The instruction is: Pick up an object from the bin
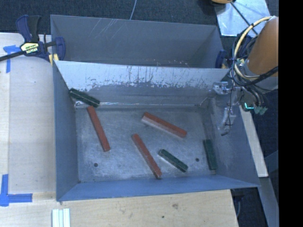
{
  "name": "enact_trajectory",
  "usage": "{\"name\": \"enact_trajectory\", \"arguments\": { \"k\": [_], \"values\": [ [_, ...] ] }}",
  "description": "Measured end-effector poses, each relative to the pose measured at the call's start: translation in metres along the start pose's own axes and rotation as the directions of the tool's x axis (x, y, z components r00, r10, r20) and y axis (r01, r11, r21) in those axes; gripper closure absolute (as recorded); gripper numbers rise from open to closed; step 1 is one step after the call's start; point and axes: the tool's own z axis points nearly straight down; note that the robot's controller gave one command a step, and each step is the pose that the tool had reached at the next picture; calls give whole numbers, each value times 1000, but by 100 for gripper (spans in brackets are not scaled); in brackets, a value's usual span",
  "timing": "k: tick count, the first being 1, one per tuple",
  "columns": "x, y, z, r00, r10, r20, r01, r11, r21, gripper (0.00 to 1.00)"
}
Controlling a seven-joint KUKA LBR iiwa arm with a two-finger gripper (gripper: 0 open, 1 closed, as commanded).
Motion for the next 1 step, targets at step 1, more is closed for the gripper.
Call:
{"name": "enact_trajectory", "arguments": {
  "k": [1],
  "values": [
    [-2,0,-4,1000,-3,8,3,1000,1,0]
  ]
}}
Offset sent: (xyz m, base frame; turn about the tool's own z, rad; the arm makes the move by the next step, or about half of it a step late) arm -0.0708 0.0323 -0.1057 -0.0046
